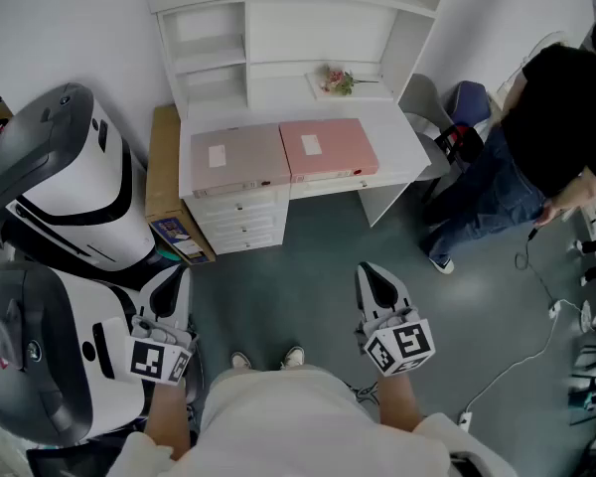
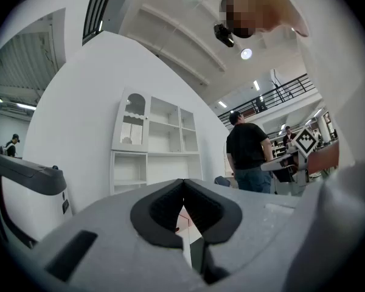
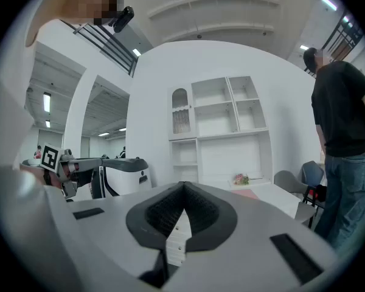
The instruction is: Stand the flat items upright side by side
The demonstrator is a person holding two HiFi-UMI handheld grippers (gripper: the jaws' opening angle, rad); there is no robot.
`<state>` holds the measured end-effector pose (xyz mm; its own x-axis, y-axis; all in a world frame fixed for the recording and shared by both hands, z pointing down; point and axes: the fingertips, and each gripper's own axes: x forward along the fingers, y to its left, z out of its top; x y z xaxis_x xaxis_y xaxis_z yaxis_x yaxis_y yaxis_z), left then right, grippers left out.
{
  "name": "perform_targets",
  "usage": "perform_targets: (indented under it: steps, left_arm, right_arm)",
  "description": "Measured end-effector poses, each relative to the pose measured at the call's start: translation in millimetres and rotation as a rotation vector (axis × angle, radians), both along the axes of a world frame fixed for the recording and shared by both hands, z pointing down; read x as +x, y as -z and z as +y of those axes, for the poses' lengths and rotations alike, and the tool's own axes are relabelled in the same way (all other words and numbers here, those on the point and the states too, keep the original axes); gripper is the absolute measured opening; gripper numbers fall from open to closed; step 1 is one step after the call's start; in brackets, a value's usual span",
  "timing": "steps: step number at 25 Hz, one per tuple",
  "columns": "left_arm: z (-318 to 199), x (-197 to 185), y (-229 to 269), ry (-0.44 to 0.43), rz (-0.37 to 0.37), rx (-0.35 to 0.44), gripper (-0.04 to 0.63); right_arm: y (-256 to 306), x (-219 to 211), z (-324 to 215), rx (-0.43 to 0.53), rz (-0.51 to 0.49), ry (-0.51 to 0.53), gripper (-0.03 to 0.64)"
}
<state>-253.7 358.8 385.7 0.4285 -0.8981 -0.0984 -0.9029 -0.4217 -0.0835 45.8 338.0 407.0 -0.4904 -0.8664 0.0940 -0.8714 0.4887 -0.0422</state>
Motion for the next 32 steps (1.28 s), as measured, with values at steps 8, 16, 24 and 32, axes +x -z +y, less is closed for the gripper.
perform_targets:
  steps: [8, 16, 24, 32]
  left_arm:
    - [-7, -8, 1, -0.008, 0.002, -0.002, 0.015]
    - [-11, -14, -1, -0.002, 0.010, -0.004, 0.015]
    - [-22, -27, 1, 0.085, -0.001, 0.008, 0.034]
    - [-32, -20, 3, 0.160, -0.060, 0.024, 0.374]
  right_arm:
    - [-2, -11, -3, -0.011, 0.006, 0.004, 0.000]
    - [2, -22, -1, 0.001, -0.050, 0.050, 0.002]
    - [3, -15, 1, 0.008, -0.039, 0.041, 0.002]
    - [-4, 13, 4, -0.007, -0.054, 0.019, 0.002]
